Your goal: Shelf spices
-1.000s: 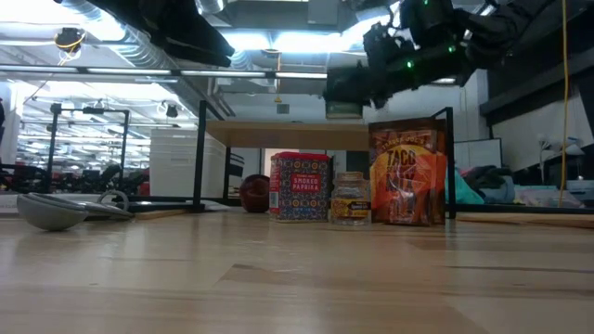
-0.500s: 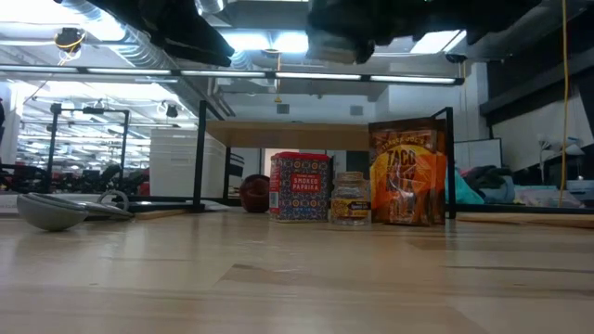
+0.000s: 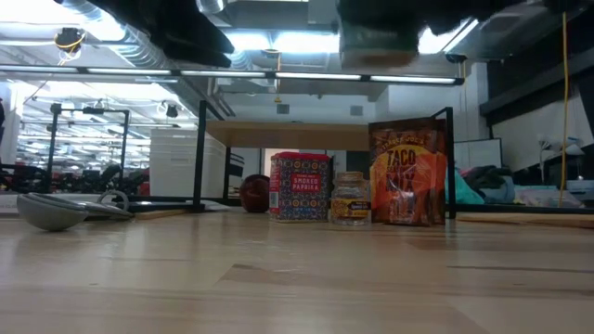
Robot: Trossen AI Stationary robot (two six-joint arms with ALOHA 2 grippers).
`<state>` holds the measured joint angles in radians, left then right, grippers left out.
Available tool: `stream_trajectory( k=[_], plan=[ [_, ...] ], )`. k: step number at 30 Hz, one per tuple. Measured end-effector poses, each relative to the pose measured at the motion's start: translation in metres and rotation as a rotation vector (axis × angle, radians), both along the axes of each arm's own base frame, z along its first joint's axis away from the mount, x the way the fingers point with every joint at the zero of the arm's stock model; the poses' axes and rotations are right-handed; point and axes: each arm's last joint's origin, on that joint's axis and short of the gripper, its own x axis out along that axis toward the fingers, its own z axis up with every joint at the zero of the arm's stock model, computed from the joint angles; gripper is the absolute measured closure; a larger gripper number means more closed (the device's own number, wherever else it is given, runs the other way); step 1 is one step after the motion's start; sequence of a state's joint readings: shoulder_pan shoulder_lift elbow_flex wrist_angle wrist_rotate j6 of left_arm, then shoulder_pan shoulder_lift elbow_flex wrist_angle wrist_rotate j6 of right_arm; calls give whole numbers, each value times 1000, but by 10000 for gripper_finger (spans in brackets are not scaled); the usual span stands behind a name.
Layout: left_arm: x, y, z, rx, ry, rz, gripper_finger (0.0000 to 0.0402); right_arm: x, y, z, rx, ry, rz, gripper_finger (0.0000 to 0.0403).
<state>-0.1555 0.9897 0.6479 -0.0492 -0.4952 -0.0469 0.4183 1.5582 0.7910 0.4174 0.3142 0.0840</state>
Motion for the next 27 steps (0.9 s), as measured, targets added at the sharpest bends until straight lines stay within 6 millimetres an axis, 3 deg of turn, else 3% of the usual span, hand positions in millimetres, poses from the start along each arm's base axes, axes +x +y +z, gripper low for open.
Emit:
stream_trajectory(
  k=[7,16,27],
  plan=[
    [0,-1,0,-136,-39,-3,73,9,16,-38,46,52,-63,300],
    [0,-1,0,-210,-66,26,73,22,20,-88,41,98,-90,300],
    [0,-1,0,-210,-66,26,73,25,15,-111,-77,104,-177,300]
  ],
)
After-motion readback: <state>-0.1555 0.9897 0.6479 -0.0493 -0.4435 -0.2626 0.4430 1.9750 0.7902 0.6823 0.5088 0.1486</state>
